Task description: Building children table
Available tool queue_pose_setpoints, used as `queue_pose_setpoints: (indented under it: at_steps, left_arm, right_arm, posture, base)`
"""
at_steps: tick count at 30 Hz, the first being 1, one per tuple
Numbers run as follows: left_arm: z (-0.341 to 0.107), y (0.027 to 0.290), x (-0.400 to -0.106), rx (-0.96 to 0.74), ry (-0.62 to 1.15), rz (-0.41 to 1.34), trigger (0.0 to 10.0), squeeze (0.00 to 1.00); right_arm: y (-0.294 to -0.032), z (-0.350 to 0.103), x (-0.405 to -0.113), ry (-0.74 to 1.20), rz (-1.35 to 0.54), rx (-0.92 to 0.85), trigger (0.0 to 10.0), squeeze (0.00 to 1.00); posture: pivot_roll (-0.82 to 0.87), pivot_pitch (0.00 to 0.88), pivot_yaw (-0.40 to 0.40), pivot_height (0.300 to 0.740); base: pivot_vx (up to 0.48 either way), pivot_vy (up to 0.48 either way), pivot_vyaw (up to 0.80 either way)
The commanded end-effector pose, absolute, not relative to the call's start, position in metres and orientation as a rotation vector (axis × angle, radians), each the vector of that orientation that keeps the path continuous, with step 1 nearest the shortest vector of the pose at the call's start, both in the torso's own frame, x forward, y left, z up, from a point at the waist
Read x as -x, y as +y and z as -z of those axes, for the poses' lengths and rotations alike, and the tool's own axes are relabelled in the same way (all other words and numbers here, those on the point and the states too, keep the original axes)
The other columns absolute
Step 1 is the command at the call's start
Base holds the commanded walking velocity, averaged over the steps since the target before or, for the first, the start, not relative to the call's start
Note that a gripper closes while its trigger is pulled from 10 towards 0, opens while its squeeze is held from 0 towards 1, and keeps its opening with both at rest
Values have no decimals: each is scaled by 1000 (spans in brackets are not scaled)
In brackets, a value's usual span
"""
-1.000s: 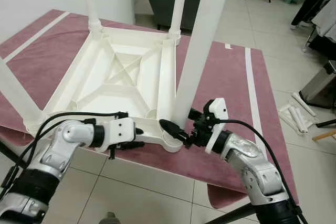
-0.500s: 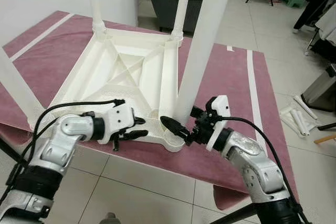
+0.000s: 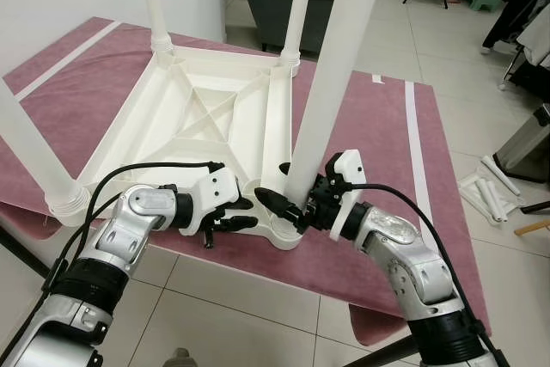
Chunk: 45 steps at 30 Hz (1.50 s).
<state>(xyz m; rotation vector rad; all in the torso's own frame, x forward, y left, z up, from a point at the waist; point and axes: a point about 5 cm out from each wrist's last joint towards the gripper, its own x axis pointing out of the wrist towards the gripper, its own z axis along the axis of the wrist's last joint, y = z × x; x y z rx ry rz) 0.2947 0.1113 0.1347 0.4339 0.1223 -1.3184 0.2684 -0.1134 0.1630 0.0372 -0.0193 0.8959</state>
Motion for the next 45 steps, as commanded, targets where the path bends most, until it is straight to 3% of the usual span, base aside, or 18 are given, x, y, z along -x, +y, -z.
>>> queue_pose_setpoints:
  at_steps: [1,9,14,27,45]
  left_arm:
    - [-141,114,-298,-407,81,1223,10000,0]
    - [-163,136,-282,-327,-55,1086,10000,0]
    - [-165,137,-284,-295,-76,1014,10000,0]
    - [-158,134,-303,-187,-92,583,10000,0]
    - [-145,138,-300,-176,-37,581,10000,0]
  right_arm:
    - [-117,-165,-267,-27,-877,-48,10000,0]
    - [-126,-152,-234,21,-845,-119,10000,0]
    - [-127,-148,-231,30,-809,-132,10000,0]
    - [-110,-145,-228,21,-741,-187,10000,0]
    - [-116,-149,-236,4,-707,-158,10000,0]
  posture:
    - [144,0,-35,740]
    - [144,0,-38,740]
    - [143,0,-38,740]
    - [133,0,-36,740]
    - [138,0,-41,740]
  base:
    - [0,0,0]
    - [0,0,0]
    - [0,0,0]
    - [0,0,0]
    - [0,0,0]
